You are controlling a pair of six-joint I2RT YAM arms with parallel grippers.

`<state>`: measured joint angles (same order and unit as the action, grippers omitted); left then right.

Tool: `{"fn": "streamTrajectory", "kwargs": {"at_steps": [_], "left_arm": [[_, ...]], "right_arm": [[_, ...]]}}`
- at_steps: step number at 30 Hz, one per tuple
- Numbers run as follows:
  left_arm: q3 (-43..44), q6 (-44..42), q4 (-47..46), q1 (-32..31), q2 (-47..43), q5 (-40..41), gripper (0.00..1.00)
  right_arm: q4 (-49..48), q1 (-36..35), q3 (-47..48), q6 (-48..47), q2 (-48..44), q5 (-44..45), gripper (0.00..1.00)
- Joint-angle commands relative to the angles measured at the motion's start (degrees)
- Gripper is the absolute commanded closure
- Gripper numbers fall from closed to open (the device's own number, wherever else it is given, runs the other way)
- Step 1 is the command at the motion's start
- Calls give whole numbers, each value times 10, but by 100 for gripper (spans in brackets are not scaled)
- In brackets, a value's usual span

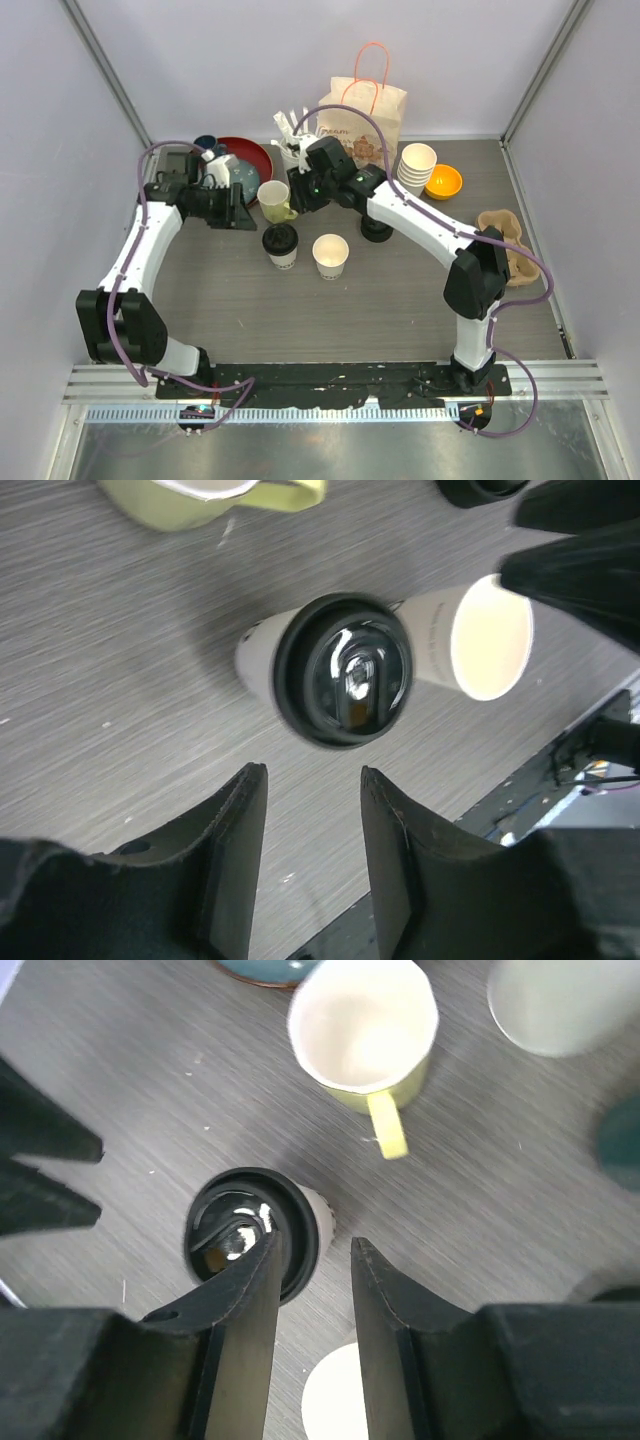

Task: Pack the takeout coffee

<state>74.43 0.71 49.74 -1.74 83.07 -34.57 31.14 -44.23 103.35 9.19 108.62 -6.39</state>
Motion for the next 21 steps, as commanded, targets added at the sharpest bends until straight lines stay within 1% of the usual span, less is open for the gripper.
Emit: {"fn": "streamTrajectory", "kwargs": {"at_steps": [1, 5, 11, 15, 21], "left_arm": [[-2, 135, -100, -53, 12, -9, 54], [-3, 165, -126, -76, 32, 26, 53], [-25, 173, -140, -80, 39, 51, 53], [-32, 170, -146, -92, 39, 67, 53], [-51, 164, -155, -94, 40, 78, 53]], "right_arm": [[-38, -8, -31, 88, -16, 59, 61], [-46, -9, -48, 98, -17, 61, 63], [-54, -16, -66, 104, -14, 40, 62], [-54, -17, -67, 110, -3, 31, 63], [-56, -19, -72, 112, 7, 9, 64]]}}
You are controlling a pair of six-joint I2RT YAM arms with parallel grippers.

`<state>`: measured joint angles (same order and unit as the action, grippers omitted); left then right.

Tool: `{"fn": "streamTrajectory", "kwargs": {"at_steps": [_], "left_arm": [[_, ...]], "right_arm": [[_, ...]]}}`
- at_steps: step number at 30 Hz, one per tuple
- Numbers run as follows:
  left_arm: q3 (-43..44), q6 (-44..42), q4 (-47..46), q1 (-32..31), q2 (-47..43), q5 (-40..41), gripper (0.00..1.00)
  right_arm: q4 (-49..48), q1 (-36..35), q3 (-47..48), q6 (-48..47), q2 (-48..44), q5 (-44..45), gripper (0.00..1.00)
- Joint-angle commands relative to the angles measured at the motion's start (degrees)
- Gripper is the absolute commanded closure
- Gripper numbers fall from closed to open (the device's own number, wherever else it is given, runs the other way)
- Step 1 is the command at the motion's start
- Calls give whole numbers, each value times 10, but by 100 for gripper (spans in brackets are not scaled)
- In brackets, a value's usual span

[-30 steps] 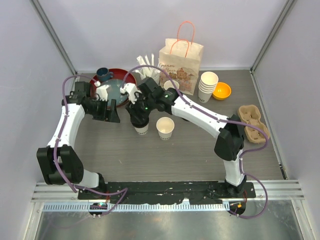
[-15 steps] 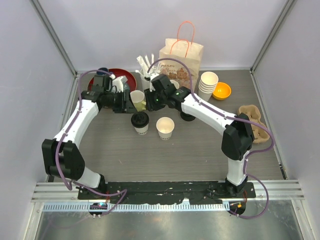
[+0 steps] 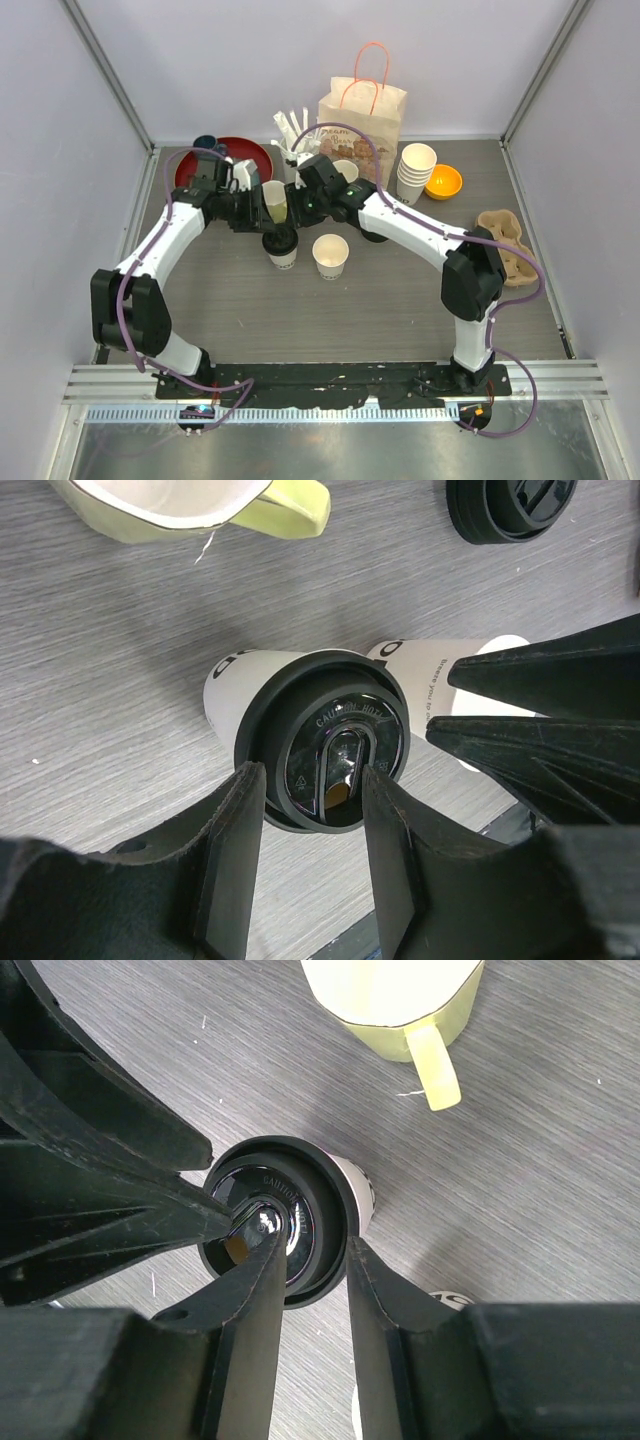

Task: Pack the takeout coffee

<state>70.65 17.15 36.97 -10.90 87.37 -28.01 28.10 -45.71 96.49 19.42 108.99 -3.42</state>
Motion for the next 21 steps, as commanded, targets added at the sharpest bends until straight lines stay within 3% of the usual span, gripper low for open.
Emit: {"fn": "streamTrajectory", "kwargs": {"at_steps": [1, 21], "left_arm": [[-16, 0, -29, -3, -3, 10, 53], [-51, 11, -52, -4, 17, -12, 60]], "right_arm": [[-29, -4, -3, 9, 4, -26, 66], [-37, -3, -45, 16, 23, -43, 78]]}}
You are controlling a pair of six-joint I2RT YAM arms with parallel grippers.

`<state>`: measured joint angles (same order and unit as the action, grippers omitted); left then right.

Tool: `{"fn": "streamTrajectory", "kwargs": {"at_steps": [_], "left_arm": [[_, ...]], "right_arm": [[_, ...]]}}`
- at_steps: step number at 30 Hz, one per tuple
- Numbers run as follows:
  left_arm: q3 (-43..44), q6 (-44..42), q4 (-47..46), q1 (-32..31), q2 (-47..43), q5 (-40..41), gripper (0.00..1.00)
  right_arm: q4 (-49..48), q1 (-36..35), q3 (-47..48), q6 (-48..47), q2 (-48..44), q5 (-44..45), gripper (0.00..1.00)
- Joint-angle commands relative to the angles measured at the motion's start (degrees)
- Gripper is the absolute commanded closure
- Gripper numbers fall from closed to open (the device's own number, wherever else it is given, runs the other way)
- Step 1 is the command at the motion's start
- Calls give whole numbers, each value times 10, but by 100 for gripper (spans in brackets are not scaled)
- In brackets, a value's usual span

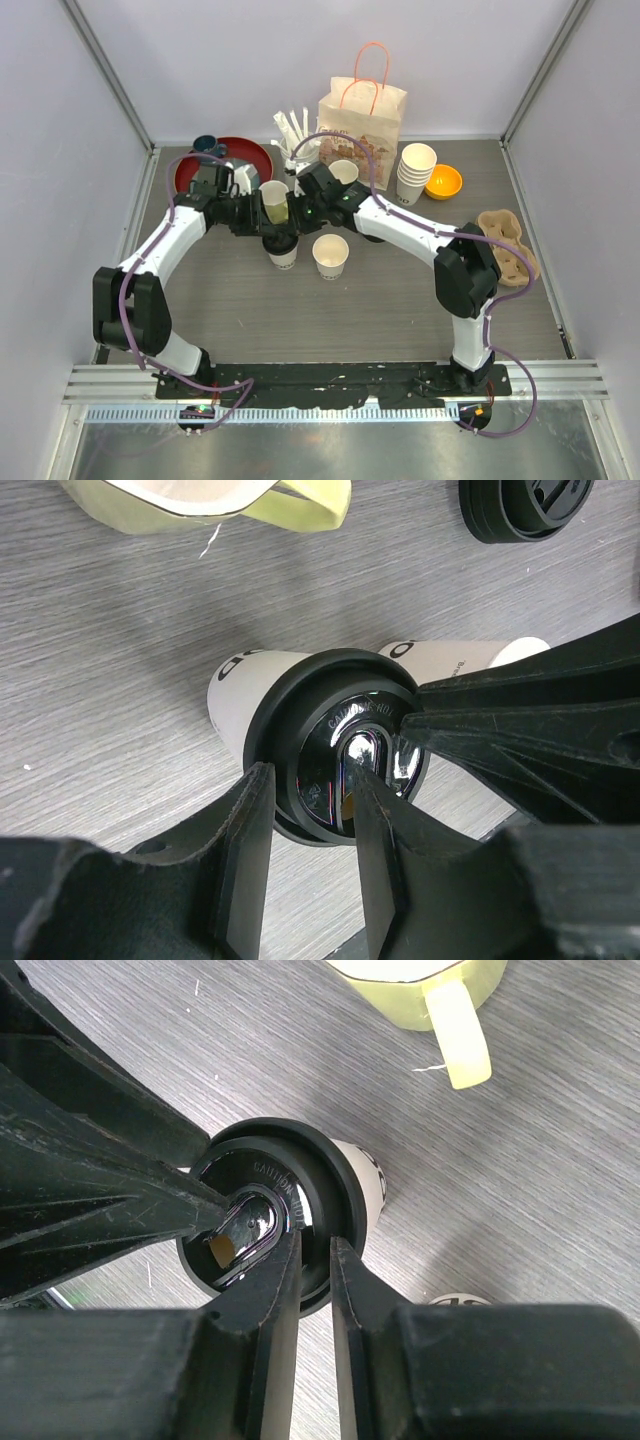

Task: Pack the takeout coffee

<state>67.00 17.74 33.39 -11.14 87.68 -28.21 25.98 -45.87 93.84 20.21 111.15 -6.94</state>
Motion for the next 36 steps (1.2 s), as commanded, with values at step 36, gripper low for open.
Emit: {"fn": "streamTrajectory", "kwargs": {"at_steps": [36], "left_arm": [[-33, -55, 41, -18, -3, -33, 64]], "right_arm": [[-108, -7, -166, -18, -74, -11, 79]]}}
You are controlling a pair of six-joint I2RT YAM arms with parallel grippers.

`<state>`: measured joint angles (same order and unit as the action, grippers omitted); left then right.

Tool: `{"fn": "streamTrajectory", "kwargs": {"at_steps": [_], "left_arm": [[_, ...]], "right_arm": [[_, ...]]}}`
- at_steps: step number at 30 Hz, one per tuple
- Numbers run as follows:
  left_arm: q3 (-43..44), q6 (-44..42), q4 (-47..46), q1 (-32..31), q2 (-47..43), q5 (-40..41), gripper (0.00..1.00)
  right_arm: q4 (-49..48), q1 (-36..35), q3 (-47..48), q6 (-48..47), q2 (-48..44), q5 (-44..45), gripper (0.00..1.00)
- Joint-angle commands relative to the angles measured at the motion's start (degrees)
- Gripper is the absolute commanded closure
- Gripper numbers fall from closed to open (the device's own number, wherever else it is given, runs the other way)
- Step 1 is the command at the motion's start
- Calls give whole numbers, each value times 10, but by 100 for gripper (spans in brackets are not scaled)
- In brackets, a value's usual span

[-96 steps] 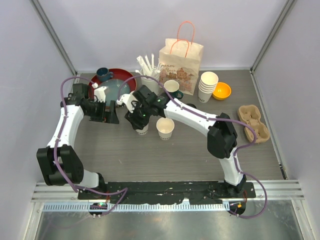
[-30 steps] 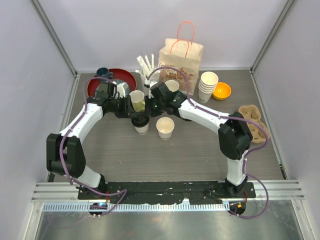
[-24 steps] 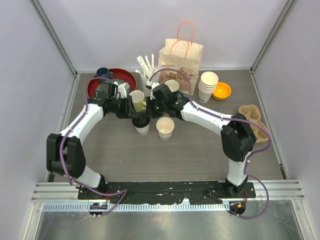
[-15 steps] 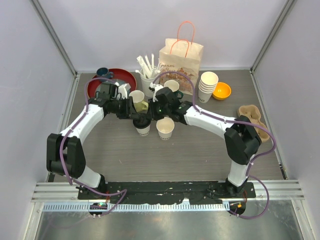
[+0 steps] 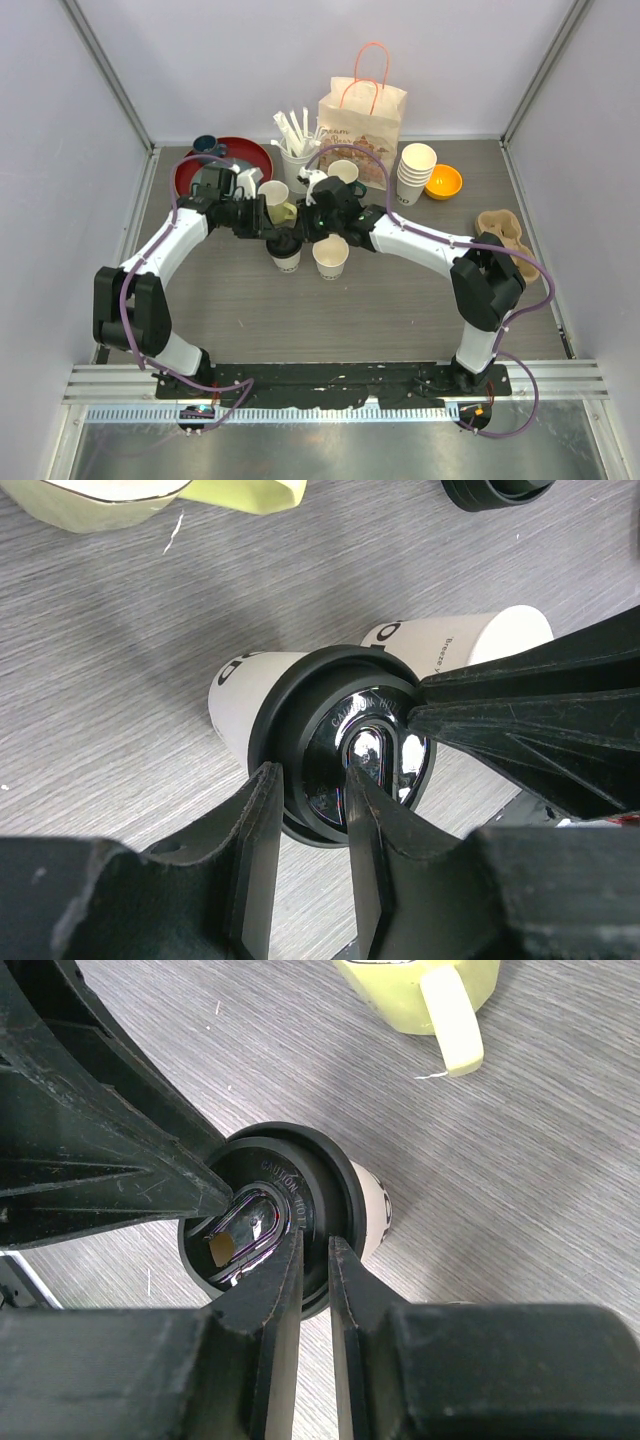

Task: Pack the takeout coffee

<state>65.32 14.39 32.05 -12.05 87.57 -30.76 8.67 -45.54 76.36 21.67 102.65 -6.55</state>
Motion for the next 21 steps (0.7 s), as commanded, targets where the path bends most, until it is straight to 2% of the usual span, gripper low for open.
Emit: {"fn": "streamTrajectory", "kwargs": {"at_steps": [1, 4, 13, 18, 21], "left_arm": [[-25, -22, 53, -8, -2, -3, 64], [-68, -14, 31, -8, -9, 11, 64], [-88, -14, 29, -8, 10, 19, 64], [-40, -21, 55, -8, 1, 8, 64], [-17, -28, 69, -8, -13, -12, 60]], "right_arm": [[65, -10, 10, -34, 11, -16, 79], [57, -10, -1, -37, 7, -20, 79], [10, -10, -74, -12, -3, -21, 80], [17, -10, -56, -36, -1, -22, 80], [42, -10, -19, -67, 9, -36, 77]]}}
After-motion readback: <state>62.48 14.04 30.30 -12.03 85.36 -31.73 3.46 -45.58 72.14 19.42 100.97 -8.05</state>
